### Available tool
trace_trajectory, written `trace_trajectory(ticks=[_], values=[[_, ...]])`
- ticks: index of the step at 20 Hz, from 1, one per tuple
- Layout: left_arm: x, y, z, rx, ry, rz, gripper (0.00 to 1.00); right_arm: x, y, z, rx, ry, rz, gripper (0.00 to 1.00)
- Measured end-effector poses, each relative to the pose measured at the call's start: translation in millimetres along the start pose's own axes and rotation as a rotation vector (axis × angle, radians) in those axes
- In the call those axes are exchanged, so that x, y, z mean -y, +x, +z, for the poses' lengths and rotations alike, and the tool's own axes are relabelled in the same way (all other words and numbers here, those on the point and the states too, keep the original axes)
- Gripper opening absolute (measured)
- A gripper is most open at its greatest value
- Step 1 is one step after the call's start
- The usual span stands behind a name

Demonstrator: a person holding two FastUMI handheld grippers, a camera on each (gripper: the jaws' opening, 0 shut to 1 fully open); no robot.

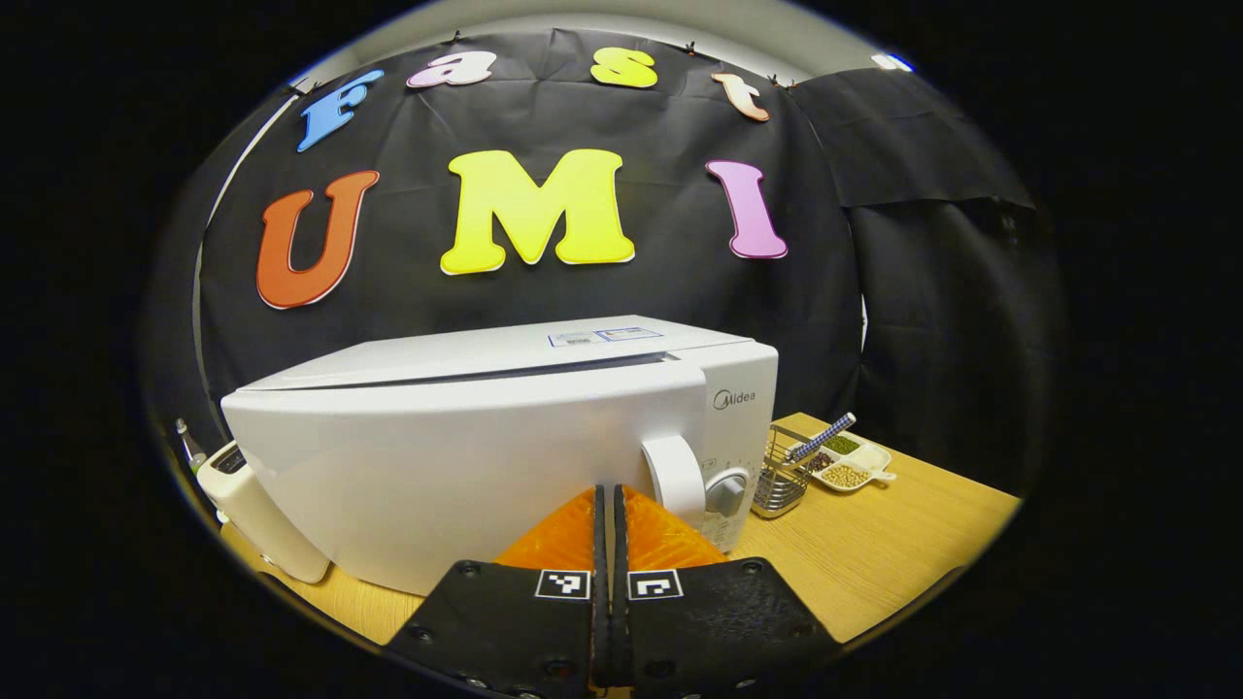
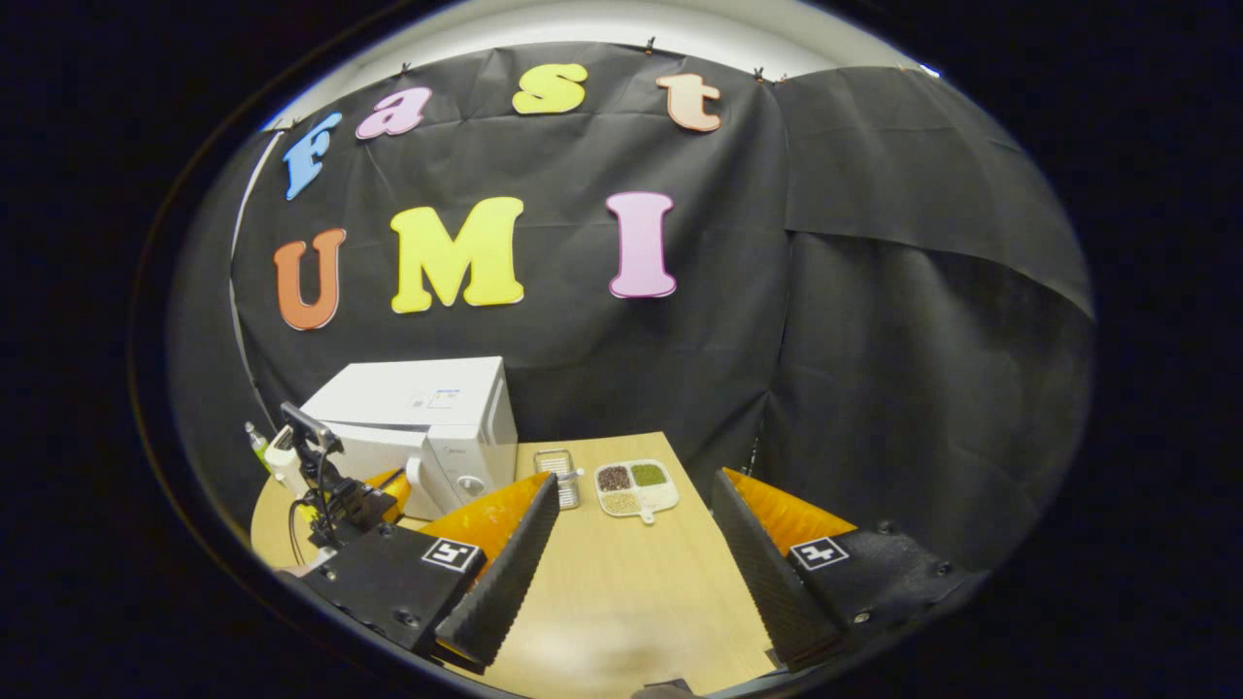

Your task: Open the microwave oven with the left hand, put the food in, and close the microwave oven.

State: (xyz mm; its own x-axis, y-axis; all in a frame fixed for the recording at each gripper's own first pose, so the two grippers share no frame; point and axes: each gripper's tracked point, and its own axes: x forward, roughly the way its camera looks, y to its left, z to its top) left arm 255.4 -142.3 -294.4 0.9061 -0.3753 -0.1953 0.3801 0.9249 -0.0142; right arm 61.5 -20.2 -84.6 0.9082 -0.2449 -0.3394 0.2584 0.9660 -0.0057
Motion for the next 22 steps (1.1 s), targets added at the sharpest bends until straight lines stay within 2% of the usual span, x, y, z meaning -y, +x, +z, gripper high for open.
trace_trajectory(ticks=[1,2,4,5,6,15,16,17,18,19,21,22], values=[[-0.1,3.4,-0.2,-0.007,-0.005,0.006,0.00,-1.7,1.5,-1.9,-0.006,0.003,0.007,0.92],[-0.6,5.0,-1.3,-0.013,-0.013,0.014,0.00,-1.9,3.6,-3.6,-0.008,0.005,0.009,1.00],[1.0,4.0,-1.2,-0.014,-0.013,0.013,0.00,-0.6,5.5,-3.1,-0.007,0.008,0.008,1.00],[0.9,4.9,-0.6,-0.013,-0.009,0.011,0.00,-0.8,6.4,-4.0,-0.011,0.008,0.009,0.92],[1.1,4.3,-1.0,-0.014,-0.003,0.010,0.00,-0.4,7.2,-5.4,-0.013,0.008,0.009,1.00],[-2.5,8.5,0.8,-0.016,-0.003,0.044,0.00,-4.8,5.1,-6.0,-0.014,0.018,0.017,1.00],[-2.3,9.2,-1.5,-0.022,0.008,0.048,0.00,-6.4,4.7,-5.4,-0.014,0.022,0.022,0.92],[-1.9,9.3,-0.1,-0.018,0.015,0.046,0.00,-9.2,4.1,-5.5,-0.016,0.025,0.029,1.00],[-2.6,15.6,2.1,-0.018,0.005,0.043,0.00,-11.0,2.8,-6.8,-0.018,0.029,0.034,1.00],[-3.6,15.2,-3.9,-0.067,-0.022,0.049,0.00,-14.1,3.1,-7.6,-0.021,0.033,0.042,1.00],[-3.0,11.4,-2.8,-0.068,-0.047,0.047,0.00,-17.2,-0.8,-7.3,-0.016,0.038,0.049,1.00],[-7.0,4.9,-6.5,-0.087,-0.037,0.075,0.00,-18.0,-1.8,-7.3,-0.012,0.032,0.049,1.00]])
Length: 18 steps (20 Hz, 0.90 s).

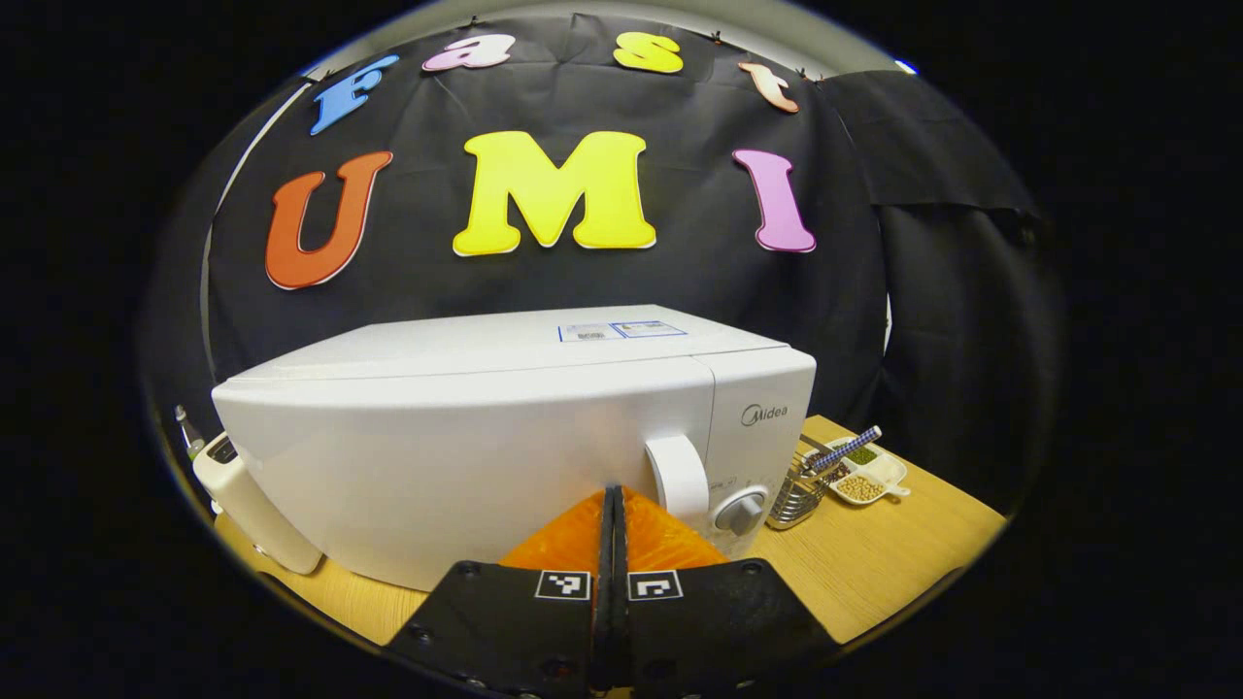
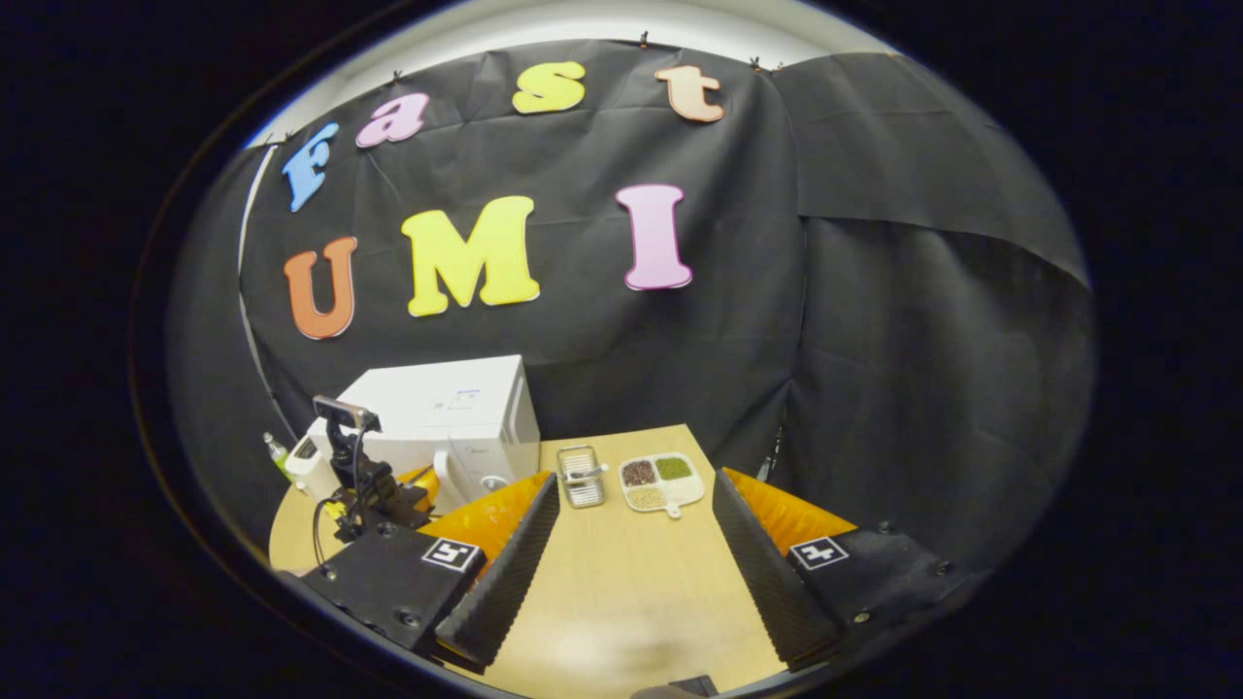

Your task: Open the microwave oven with the left hand, put the food in, and close the microwave oven.

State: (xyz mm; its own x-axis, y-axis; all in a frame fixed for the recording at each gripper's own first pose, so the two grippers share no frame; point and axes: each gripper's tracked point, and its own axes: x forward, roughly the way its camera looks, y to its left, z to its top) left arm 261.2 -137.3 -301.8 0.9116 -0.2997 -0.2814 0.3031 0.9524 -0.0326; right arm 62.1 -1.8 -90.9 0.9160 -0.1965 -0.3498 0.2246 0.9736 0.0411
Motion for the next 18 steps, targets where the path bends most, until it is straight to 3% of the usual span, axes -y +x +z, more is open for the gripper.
trace_trajectory(ticks=[1,2,3,4,5,6,7,8,9,10,11,12,14,15,16,17,18], values=[[-7.0,-8.3,-3.8,-0.009,0.005,0.031,0.00,-0.8,-1.4,-1.6,0.003,-0.014,-0.004,0.92],[-13.1,-17.9,-4.7,-0.010,0.011,0.053,0.00,-0.4,-2.0,-1.6,0.012,-0.023,-0.009,1.00],[-16.6,-32.9,-2.0,-0.007,0.006,0.059,0.04,-2.6,-3.9,0.7,0.025,-0.029,-0.006,1.00],[-18.5,-46.0,-1.3,-0.005,-0.002,0.055,0.17,-6.4,-5.4,1.7,0.038,-0.038,-0.005,0.92],[-21.9,-61.2,2.1,-0.007,-0.001,0.062,0.40,-10.1,-5.8,2.3,0.050,-0.051,-0.003,1.00],[-25.3,-76.8,4.9,-0.015,0.002,0.071,0.63,-20.2,-14.7,-0.2,0.063,-0.061,0.009,1.00],[-26.2,-94.8,12.6,-0.014,0.011,0.065,0.85,-30.6,-16.7,3.0,0.077,-0.059,0.035,0.92],[-27.2,-115.7,28.8,0.012,0.020,0.062,0.96,-45.1,-17.6,7.7,0.089,-0.049,0.066,0.92],[-27.1,-134.3,44.9,0.046,0.018,0.047,0.94,-54.9,-18.3,10.5,0.099,-0.050,0.087,1.00],[-29.6,-152.2,63.2,0.073,0.014,0.039,0.93,-61.1,-18.1,12.3,0.114,-0.053,0.103,0.92],[-35.1,-169.3,79.1,0.095,0.016,0.042,0.93,-69.1,-19.3,16.5,0.130,-0.055,0.121,0.92],[-38.9,-186.9,91.7,0.104,0.016,0.044,0.93,-77.9,-21.0,21.5,0.146,-0.061,0.136,1.00],[-47.2,-219.0,116.3,0.134,0.022,0.057,0.93,-92.9,-24.9,30.4,0.180,-0.071,0.162,1.00],[-51.3,-232.6,125.5,0.145,0.028,0.064,0.93,-100.1,-27.7,33.5,0.195,-0.074,0.176,0.92],[-57.1,-246.3,134.7,0.151,0.036,0.076,0.94,-107.5,-29.4,36.6,0.209,-0.078,0.188,0.92],[-64.3,-257.4,144.2,0.161,0.042,0.089,0.94,-114.5,-31.4,39.6,0.221,-0.084,0.202,1.00],[-70.2,-268.1,153.3,0.165,0.040,0.100,0.94,-120.6,-34.2,41.8,0.232,-0.090,0.214,0.92]])
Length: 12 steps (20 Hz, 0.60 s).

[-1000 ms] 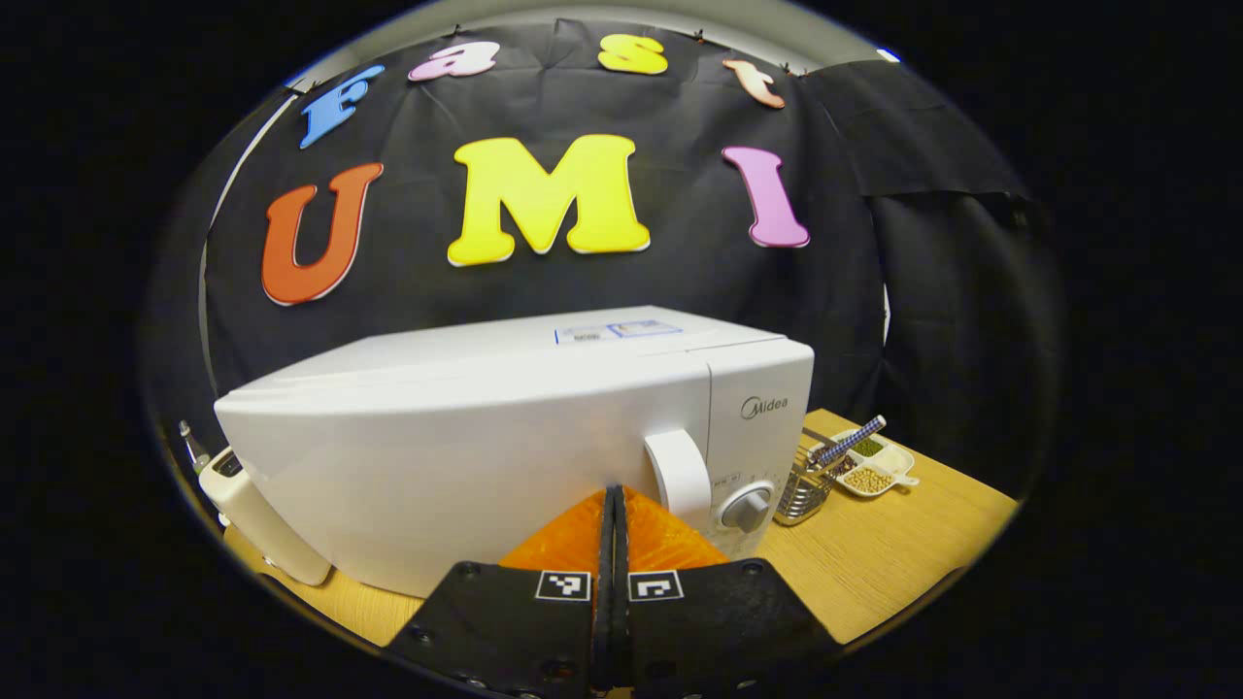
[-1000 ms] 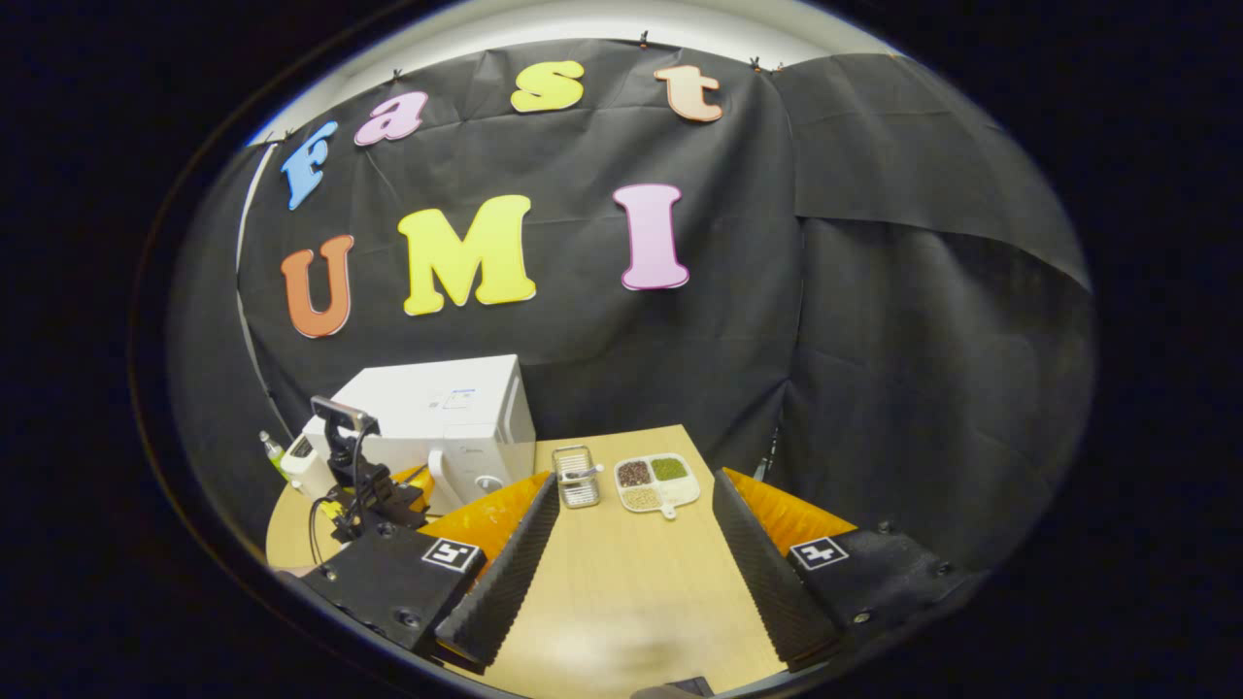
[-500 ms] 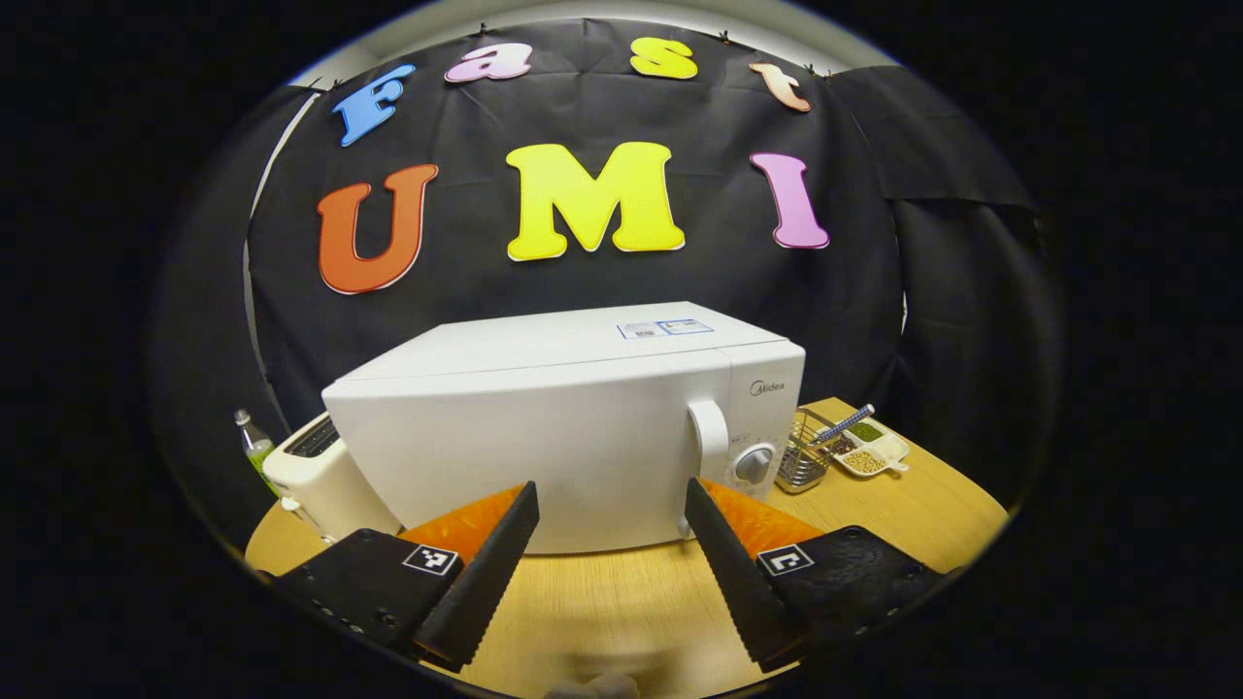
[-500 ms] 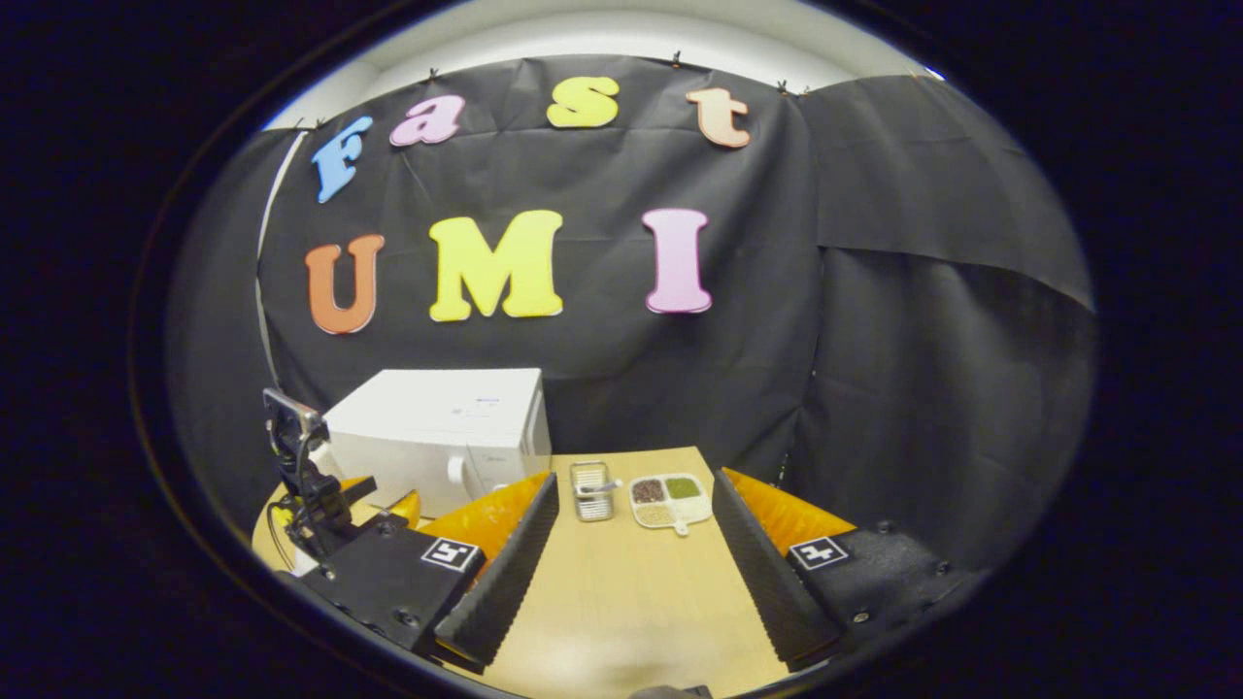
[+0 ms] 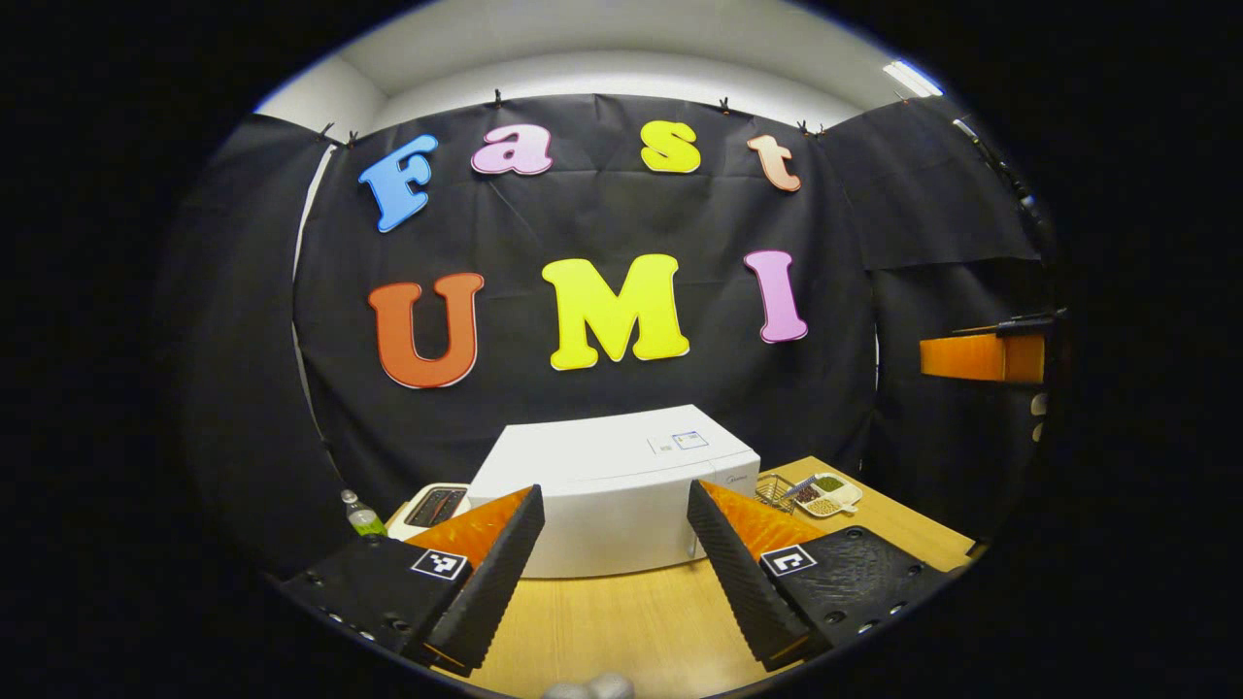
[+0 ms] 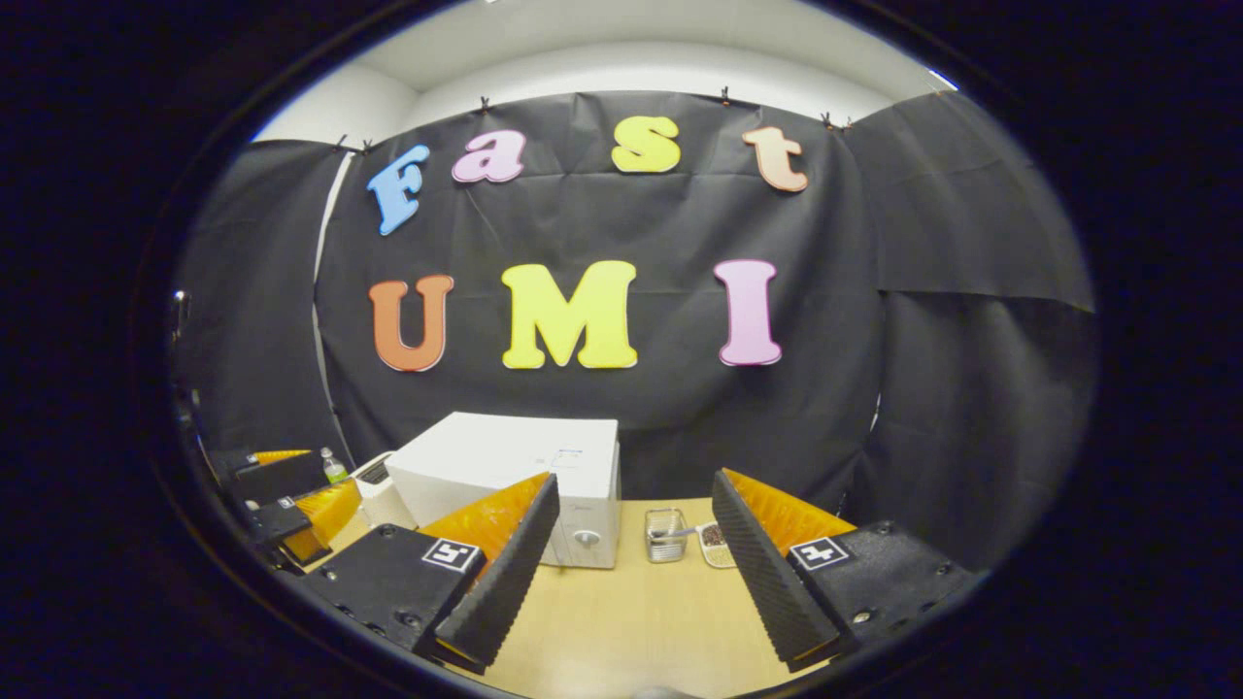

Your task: Open the microwave oven with the left hand, put the food in, and close the microwave oven.

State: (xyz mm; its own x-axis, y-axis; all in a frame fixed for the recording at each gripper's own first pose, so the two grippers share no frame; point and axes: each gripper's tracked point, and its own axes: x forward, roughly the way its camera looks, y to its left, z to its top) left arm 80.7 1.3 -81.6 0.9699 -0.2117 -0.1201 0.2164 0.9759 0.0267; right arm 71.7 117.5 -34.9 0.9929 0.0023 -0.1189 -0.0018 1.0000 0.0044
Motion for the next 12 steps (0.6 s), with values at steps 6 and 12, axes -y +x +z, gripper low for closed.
trace_trajectory(ticks=[6,12], values=[[-27.9,-31.9,50.9,0.056,-0.066,0.032,0.94,-19.8,-3.3,31.0,0.070,0.012,0.041,0.92],[-48.2,-49.2,89.7,0.125,-0.095,0.084,0.94,-18.2,-20.8,70.0,0.165,0.005,0.035,0.92]])
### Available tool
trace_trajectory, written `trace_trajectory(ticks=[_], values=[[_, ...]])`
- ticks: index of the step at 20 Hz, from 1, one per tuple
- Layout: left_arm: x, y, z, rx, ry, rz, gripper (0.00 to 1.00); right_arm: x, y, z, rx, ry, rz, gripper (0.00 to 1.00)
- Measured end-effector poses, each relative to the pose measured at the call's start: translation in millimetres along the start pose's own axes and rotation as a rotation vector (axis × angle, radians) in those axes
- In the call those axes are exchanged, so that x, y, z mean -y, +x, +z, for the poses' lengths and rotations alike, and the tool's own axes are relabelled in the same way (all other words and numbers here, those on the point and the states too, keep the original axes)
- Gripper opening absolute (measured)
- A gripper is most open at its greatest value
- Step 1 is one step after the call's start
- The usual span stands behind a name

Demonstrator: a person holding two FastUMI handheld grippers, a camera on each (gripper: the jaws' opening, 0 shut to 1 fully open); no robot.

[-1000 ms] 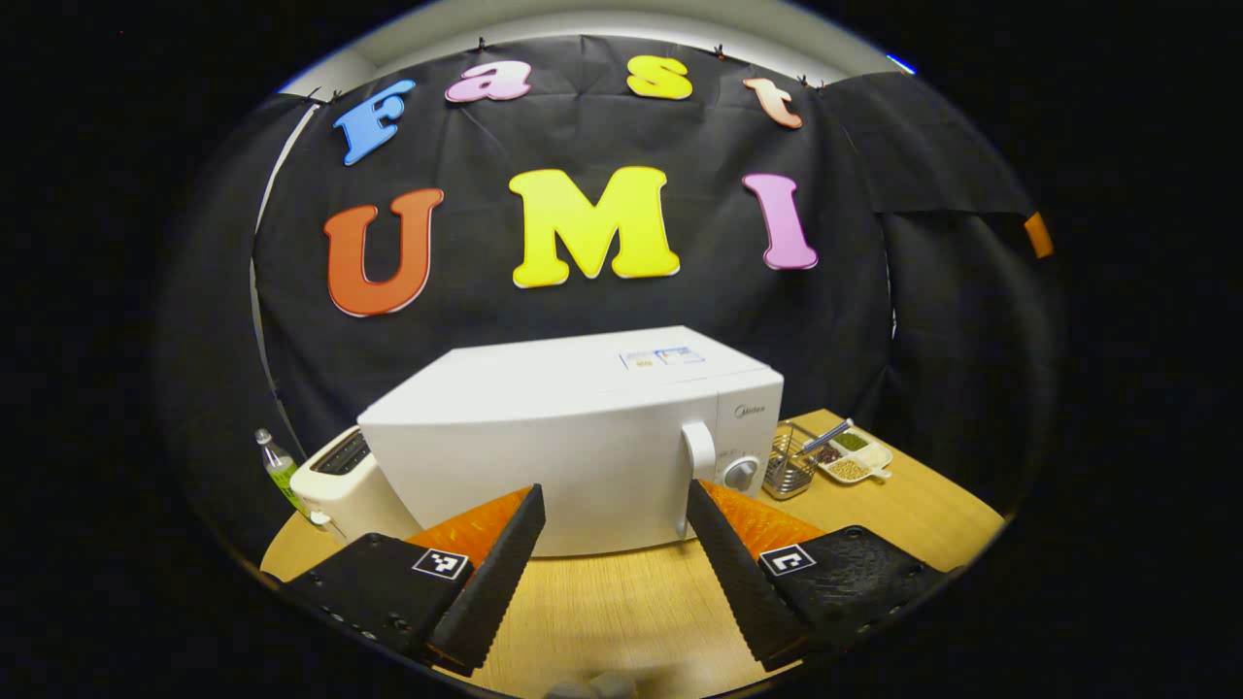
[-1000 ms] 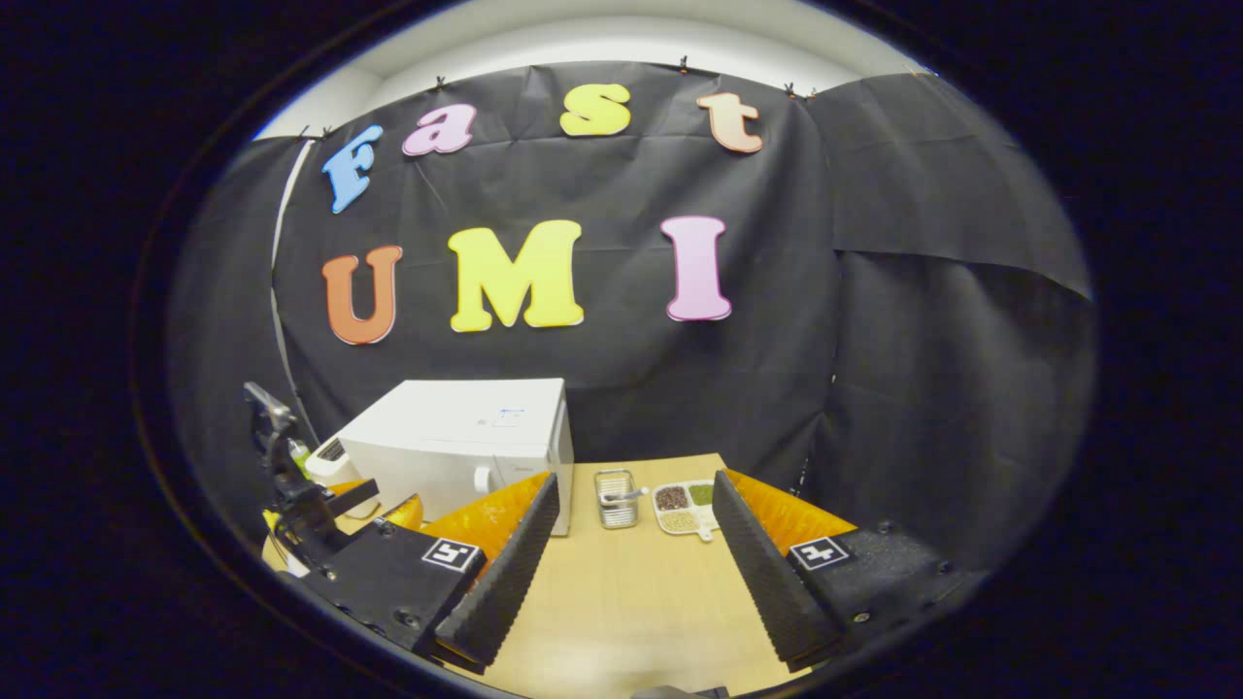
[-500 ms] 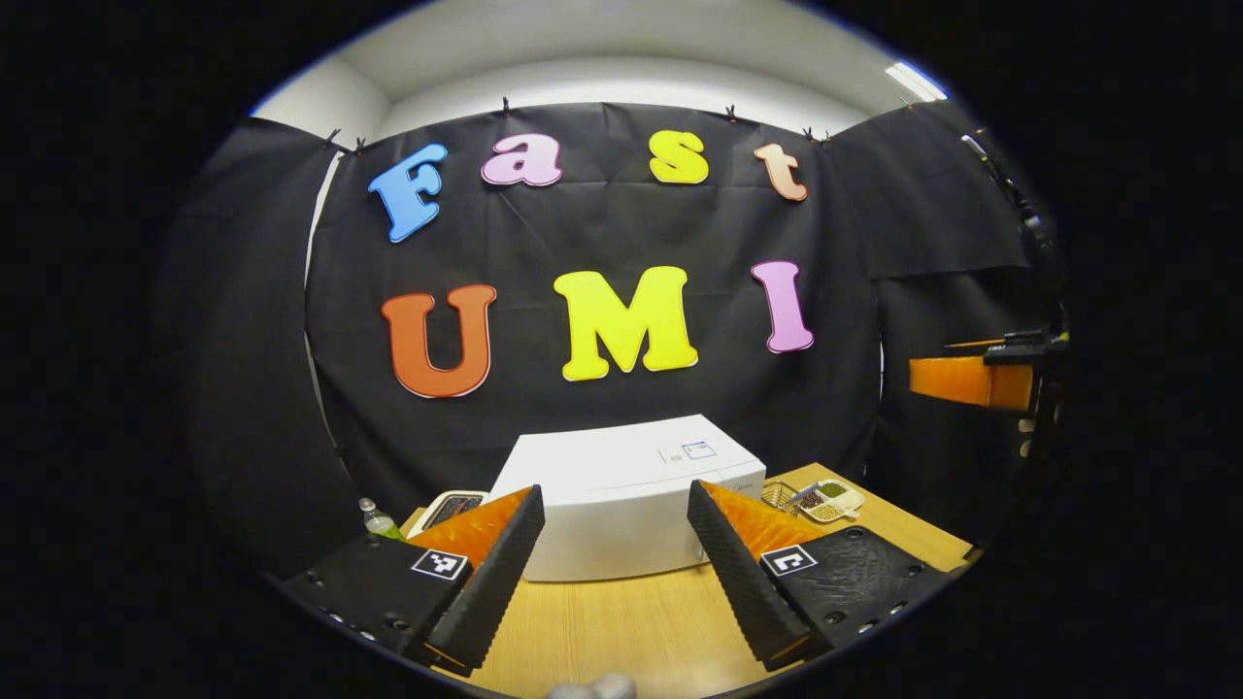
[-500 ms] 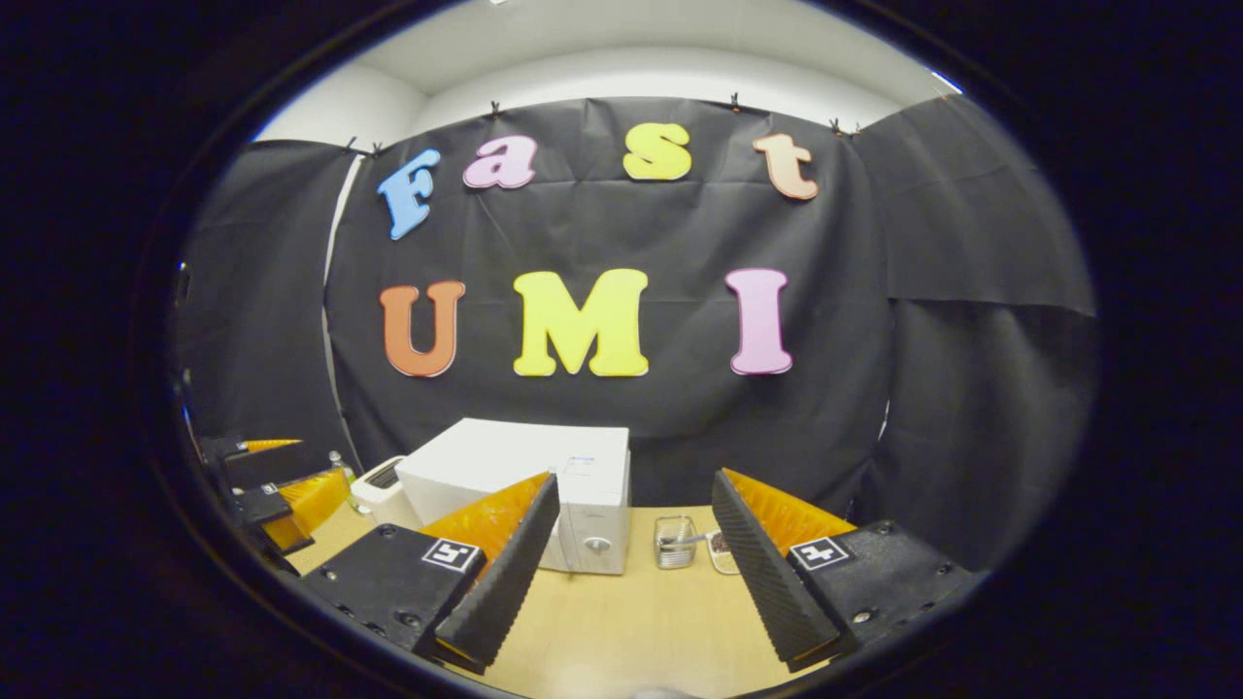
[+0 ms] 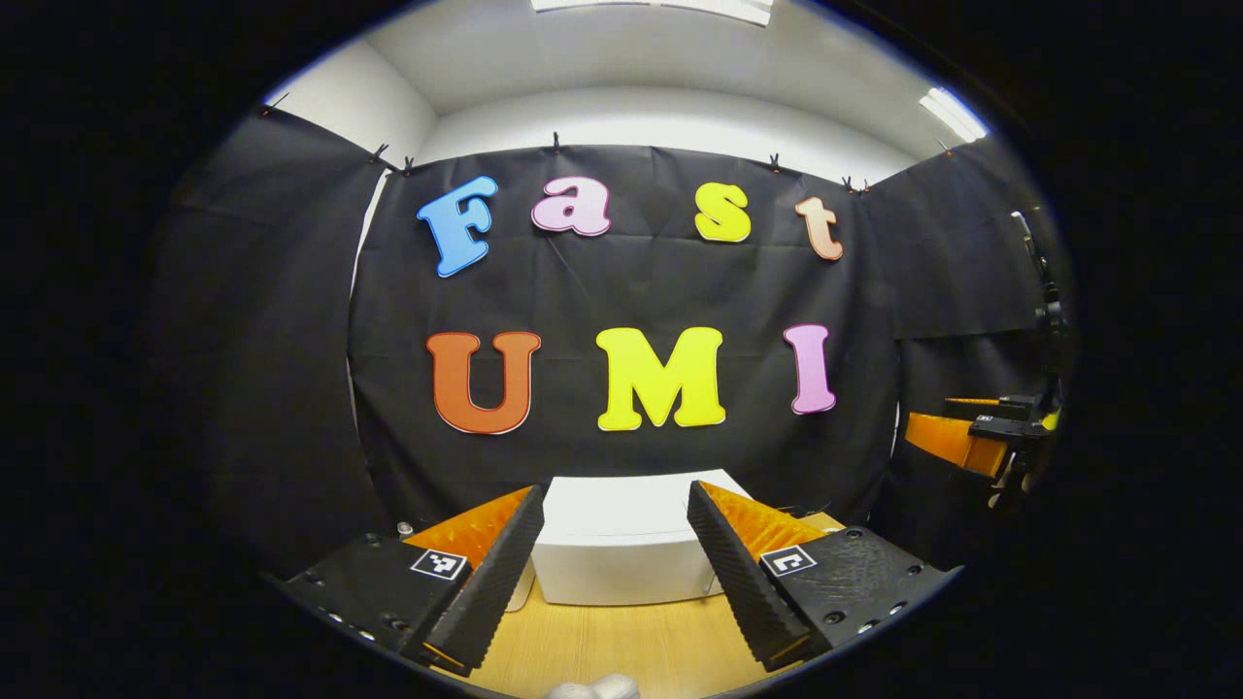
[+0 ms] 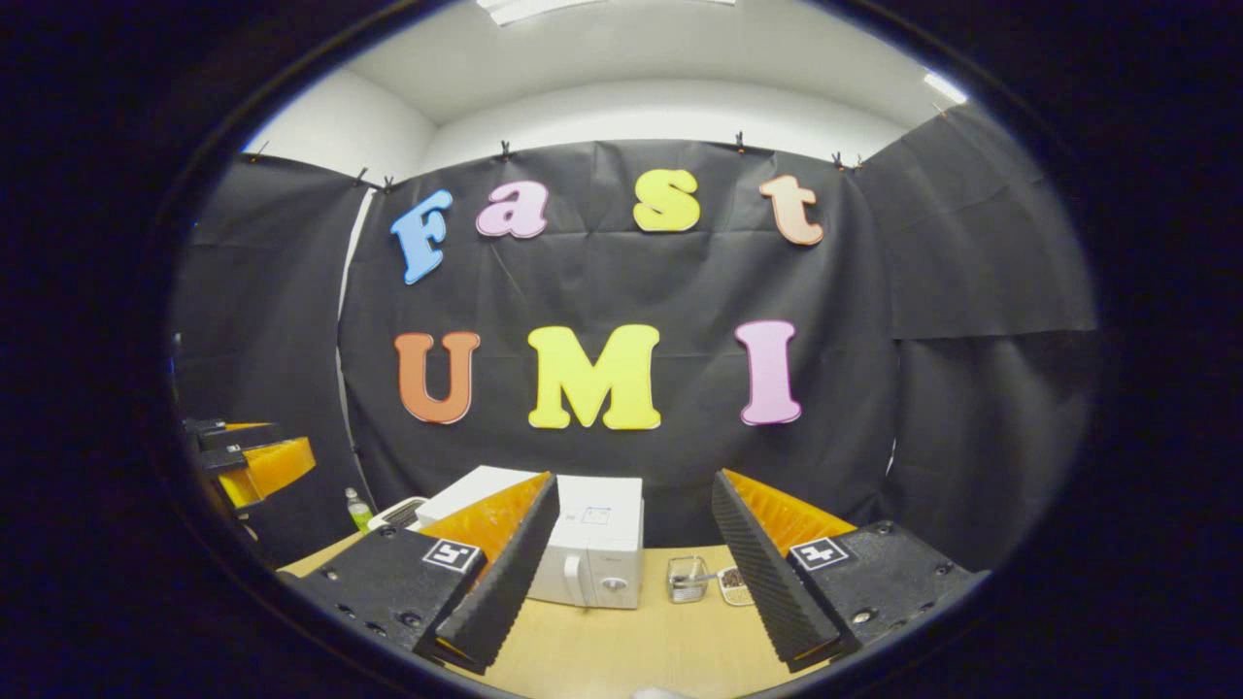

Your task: Open the microwave oven with the left hand, put the food in, and close the microwave oven.

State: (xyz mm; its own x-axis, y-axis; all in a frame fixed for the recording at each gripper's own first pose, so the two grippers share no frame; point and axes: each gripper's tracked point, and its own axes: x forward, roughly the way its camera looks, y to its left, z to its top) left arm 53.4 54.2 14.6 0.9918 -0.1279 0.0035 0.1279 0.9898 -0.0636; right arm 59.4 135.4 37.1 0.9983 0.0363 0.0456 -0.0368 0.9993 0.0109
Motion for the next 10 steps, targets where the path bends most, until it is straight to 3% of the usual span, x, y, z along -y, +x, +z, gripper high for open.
trace_trajectory(ticks=[4,5,6,7,8,9,10], values=[[-5.9,-4.3,15.7,0.045,0.006,0.026,0.94,0.4,-7.6,5.4,0.003,0.004,-0.006,0.92],[-6.7,-4.9,17.6,0.051,0.009,0.029,0.94,-0.4,-8.9,5.1,-0.001,0.005,-0.005,1.00],[-7.1,-5.0,17.7,0.053,0.011,0.033,0.94,-0.5,-10.6,4.6,-0.005,0.007,-0.004,0.92],[-5.9,-5.1,18.0,0.056,0.012,0.030,0.94,-1.4,-10.8,5.5,-0.008,0.009,-0.001,0.92],[-6.1,-4.8,17.8,0.054,0.014,0.031,0.94,-1.2,-11.7,5.0,-0.012,0.007,-0.001,1.00],[-7.3,-4.2,17.4,0.049,0.015,0.032,0.94,0.1,-13.7,4.6,-0.015,0.006,-0.004,0.92],[-6.4,-5.9,16.9,0.046,0.016,0.033,0.94,-1.3,-14.7,5.4,-0.014,0.006,-0.002,1.00]])
